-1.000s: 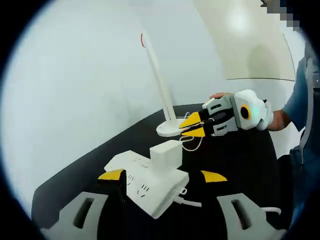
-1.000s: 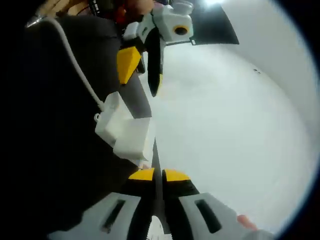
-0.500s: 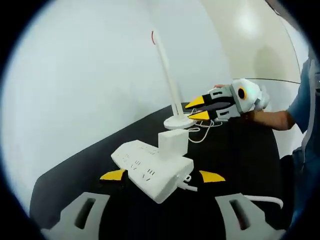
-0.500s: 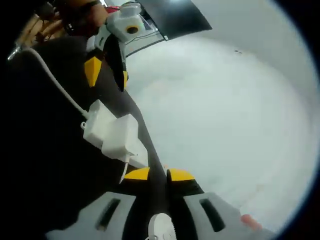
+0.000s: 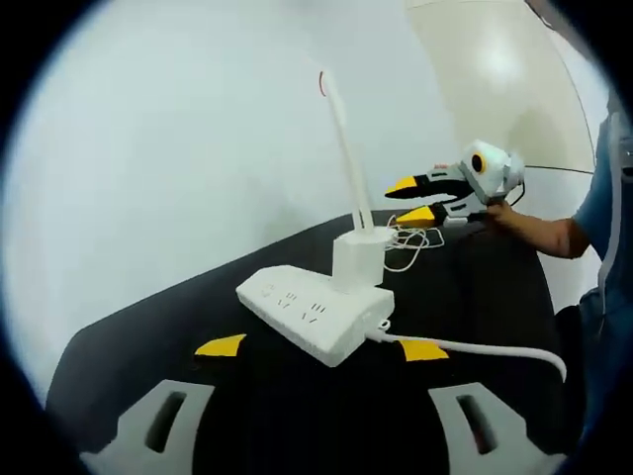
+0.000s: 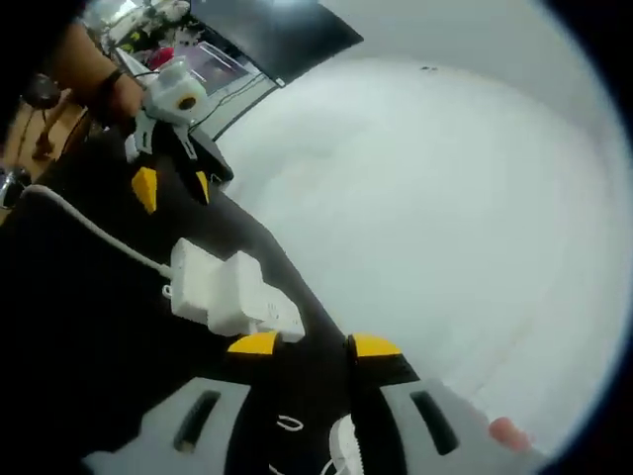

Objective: Insert the desk lamp plug into the socket, turn on the power strip switch, turn on the lamp switch, then turn off the lamp switch, turn off the power strip switch, and remove the plug from the socket.

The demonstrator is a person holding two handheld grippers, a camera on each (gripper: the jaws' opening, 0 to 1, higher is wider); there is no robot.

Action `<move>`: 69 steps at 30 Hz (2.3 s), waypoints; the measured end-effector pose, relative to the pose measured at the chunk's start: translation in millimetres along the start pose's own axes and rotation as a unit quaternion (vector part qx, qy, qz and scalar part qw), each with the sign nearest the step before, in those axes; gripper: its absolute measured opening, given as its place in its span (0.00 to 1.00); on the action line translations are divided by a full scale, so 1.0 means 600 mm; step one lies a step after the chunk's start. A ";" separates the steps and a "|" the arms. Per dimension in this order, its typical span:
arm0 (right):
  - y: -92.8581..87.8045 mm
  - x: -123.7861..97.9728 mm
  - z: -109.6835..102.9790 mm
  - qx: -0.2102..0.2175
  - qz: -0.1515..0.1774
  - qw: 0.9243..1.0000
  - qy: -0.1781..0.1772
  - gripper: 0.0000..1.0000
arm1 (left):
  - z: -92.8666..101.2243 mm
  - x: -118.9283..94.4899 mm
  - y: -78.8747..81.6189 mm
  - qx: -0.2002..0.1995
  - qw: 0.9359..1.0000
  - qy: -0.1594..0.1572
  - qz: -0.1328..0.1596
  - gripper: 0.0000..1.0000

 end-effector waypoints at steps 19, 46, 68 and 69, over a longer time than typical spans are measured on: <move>0.033 -0.022 -0.022 0.158 -0.006 0.987 -0.016 0.32 | -0.020 0.001 -0.027 -0.030 0.997 -0.041 0.066 0.67; 0.036 0.018 -0.124 0.440 -0.075 0.895 -0.013 0.44 | -0.017 -0.015 -0.037 -0.041 0.987 -0.088 0.131 0.81; 0.020 0.069 -0.148 0.473 -0.118 0.872 -0.035 0.44 | -0.001 -0.013 -0.035 -0.056 0.985 -0.099 0.127 0.79; 0.021 0.072 -0.150 0.477 -0.115 0.871 -0.034 0.44 | -0.002 -0.013 -0.035 -0.055 0.985 -0.099 0.127 0.79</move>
Point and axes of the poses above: the point that each gripper's makers call its tool centre point, and the gripper's own axes: x roughly forward along the fingers, z roughly to its right, y roughly out of its top, the point moved 9 cm from there along -x, roughly backward along the fingers, and after that the axes turned 11 degrees about z, right-handed, at the moved point
